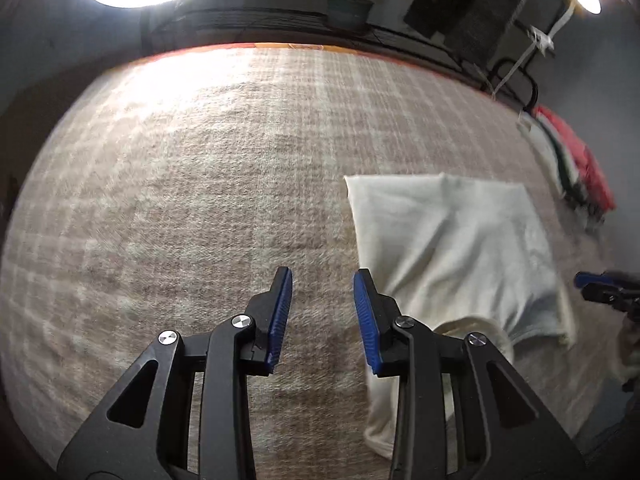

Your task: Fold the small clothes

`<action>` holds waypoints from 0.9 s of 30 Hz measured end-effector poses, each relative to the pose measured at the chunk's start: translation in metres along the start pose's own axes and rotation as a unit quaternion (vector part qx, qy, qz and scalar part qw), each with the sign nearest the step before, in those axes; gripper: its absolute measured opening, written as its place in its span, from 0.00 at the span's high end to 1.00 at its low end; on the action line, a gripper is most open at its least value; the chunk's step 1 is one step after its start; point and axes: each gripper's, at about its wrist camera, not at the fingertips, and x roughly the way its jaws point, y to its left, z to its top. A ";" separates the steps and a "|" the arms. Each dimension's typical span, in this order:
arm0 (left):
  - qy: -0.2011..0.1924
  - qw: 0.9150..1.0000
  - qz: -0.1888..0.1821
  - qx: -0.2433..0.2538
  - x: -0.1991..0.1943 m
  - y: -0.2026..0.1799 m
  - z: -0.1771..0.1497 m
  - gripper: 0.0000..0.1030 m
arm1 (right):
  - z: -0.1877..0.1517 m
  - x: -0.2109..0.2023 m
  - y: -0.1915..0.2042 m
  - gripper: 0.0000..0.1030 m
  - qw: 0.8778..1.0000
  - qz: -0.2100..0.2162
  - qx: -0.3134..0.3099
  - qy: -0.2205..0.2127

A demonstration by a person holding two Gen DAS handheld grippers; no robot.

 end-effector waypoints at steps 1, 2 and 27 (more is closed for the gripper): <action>0.006 1.000 -0.020 -0.020 0.001 0.005 0.002 0.69 | 0.003 -0.005 -0.006 0.66 1.000 0.014 0.014 -0.017; 0.012 0.998 -0.038 -0.038 0.003 0.009 0.004 0.69 | 0.006 -0.007 -0.011 0.65 0.999 0.023 0.027 -0.026; 0.054 0.974 -0.164 -0.146 0.036 0.029 0.018 0.69 | 0.024 0.051 -0.067 0.74 0.973 0.153 0.169 -0.032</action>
